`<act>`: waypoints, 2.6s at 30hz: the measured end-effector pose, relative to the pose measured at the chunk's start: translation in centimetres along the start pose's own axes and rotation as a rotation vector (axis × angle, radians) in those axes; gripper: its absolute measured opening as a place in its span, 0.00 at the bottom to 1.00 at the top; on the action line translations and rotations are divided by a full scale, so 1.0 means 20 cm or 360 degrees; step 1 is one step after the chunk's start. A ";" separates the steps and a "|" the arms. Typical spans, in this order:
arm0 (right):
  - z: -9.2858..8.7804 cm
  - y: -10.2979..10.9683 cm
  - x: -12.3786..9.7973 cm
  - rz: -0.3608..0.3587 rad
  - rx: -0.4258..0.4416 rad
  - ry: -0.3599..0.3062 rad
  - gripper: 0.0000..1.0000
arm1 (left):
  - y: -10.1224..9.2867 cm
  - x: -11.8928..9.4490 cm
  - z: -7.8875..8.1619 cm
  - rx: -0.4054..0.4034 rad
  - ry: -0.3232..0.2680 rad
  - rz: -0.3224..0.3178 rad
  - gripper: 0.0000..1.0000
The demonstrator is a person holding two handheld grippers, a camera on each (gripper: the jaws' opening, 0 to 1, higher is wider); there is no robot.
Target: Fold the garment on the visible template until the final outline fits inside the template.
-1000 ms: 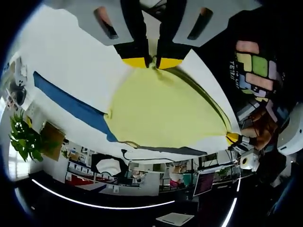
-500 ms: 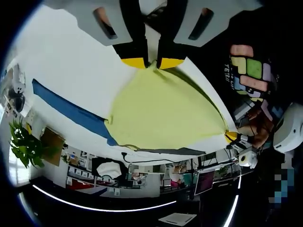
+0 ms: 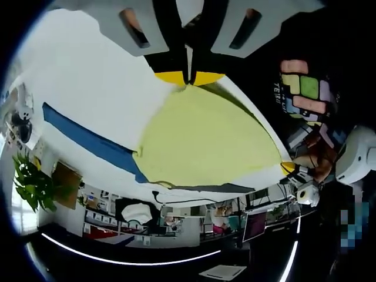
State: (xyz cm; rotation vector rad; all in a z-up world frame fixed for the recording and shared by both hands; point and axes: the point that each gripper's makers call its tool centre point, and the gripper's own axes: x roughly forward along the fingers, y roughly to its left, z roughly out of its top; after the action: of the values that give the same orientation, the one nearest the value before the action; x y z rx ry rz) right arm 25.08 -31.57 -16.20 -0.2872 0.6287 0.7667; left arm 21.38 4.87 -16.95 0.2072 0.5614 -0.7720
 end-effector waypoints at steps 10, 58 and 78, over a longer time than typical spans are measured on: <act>-0.07 0.00 -0.04 0.0020 0.0000 0.0081 0.00 | 0.01 -0.01 0.00 0.0019 0.0035 0.0021 0.01; 0.63 -0.75 -0.62 -0.0742 -0.0017 -0.0732 0.19 | 0.09 -0.12 0.55 0.0165 -0.0819 0.0342 0.08; 0.70 -1.18 -0.34 -0.0662 -0.0014 -0.0747 0.55 | 0.20 -0.10 0.63 0.0186 -0.0904 0.0584 0.74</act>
State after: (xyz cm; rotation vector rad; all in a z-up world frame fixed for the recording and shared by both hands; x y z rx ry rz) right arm 44.29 -45.33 -0.64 -0.2245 0.1122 0.4113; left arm 28.11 4.21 -5.41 0.1815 -0.0627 -0.4719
